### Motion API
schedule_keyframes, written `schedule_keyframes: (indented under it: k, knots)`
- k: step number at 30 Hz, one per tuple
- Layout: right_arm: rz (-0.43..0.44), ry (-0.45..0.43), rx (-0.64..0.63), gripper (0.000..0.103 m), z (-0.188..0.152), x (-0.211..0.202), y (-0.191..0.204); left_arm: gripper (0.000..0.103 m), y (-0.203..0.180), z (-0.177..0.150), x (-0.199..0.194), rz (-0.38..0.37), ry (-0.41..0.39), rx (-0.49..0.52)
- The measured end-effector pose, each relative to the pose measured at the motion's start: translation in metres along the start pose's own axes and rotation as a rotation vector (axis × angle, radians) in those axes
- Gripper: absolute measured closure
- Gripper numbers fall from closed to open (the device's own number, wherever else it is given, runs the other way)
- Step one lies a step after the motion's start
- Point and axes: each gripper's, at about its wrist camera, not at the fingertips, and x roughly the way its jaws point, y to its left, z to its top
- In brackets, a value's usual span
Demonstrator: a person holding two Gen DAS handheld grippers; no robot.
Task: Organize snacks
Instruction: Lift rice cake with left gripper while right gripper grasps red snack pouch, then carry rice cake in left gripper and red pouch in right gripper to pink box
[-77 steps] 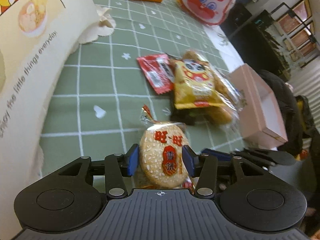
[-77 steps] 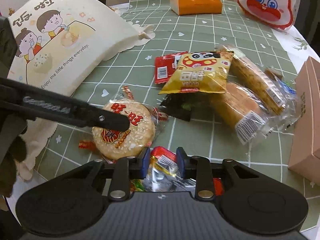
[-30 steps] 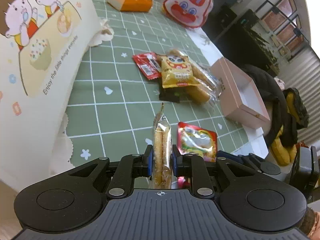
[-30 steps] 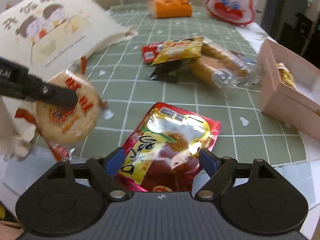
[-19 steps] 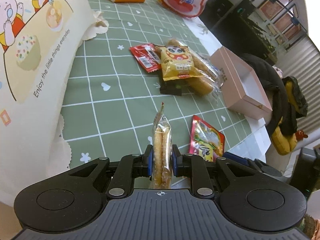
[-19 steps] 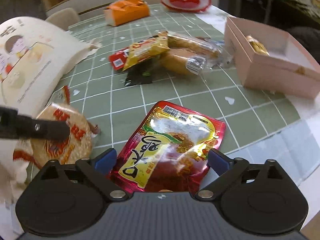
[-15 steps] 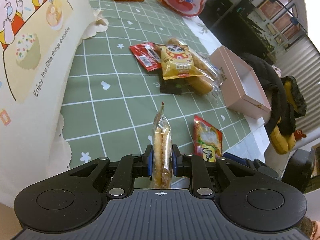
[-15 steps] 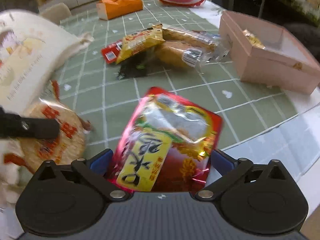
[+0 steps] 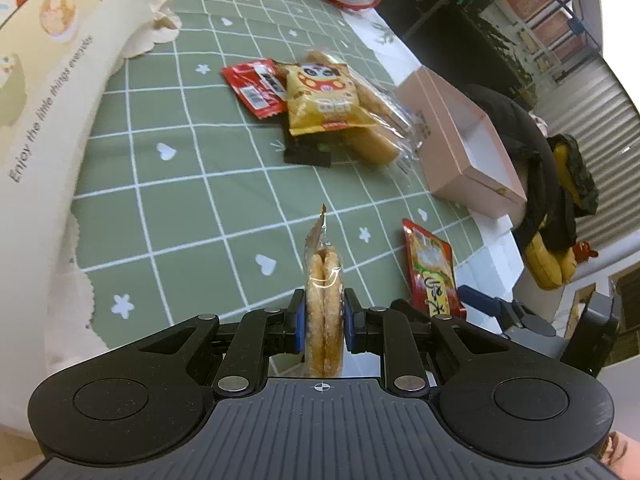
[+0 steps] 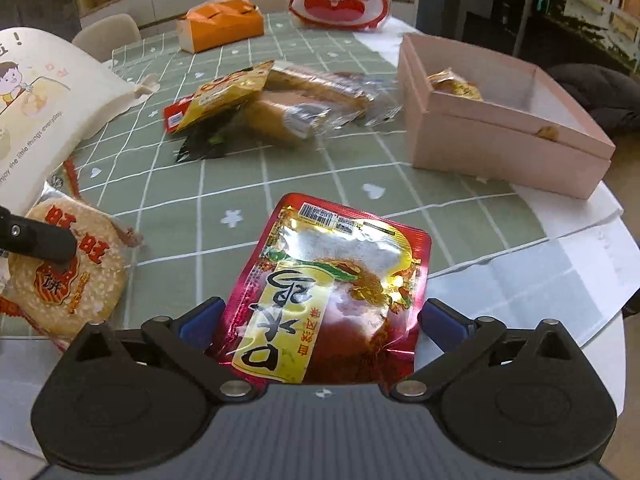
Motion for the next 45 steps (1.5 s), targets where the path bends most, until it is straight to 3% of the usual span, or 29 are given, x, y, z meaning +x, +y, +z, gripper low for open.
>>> schedule_keyframes:
  k: [6, 14, 19, 29, 33, 39, 42, 45]
  knots:
    - [0.002, -0.028, 0.013, 0.0, -0.003, 0.001, -0.007, 0.081, -0.008, -0.001, 0.005, -0.002, 0.019, 0.017]
    - [-0.091, 0.005, 0.127, 0.0, 0.008, 0.008, 0.001, 0.078, -0.017, -0.001, 0.009, 0.046, 0.04, 0.076]
    - [-0.068, -0.007, 0.093, 0.001, 0.009, 0.01, -0.001, 0.077, -0.015, -0.003, 0.009, 0.049, 0.048, 0.082]
    - [0.01, 0.01, -0.025, 0.033, 0.008, -0.018, -0.013, 0.079, -0.025, -0.001, 0.019, -0.002, 0.08, 0.096]
    - [0.03, 0.038, 0.01, 0.036, 0.012, -0.03, -0.03, 0.081, -0.036, -0.003, 0.024, -0.028, 0.093, 0.111]
    - [0.167, 0.008, 0.283, 0.037, 0.026, -0.061, -0.095, 0.081, -0.05, -0.002, 0.03, -0.065, 0.106, 0.106]
    - [0.138, -0.003, 0.307, 0.037, 0.033, -0.073, -0.113, 0.081, -0.062, 0.001, 0.035, -0.096, 0.125, 0.107]
    - [0.068, -0.014, 0.217, 0.037, 0.038, -0.088, -0.118, 0.081, -0.082, 0.01, 0.034, -0.146, 0.122, 0.116]
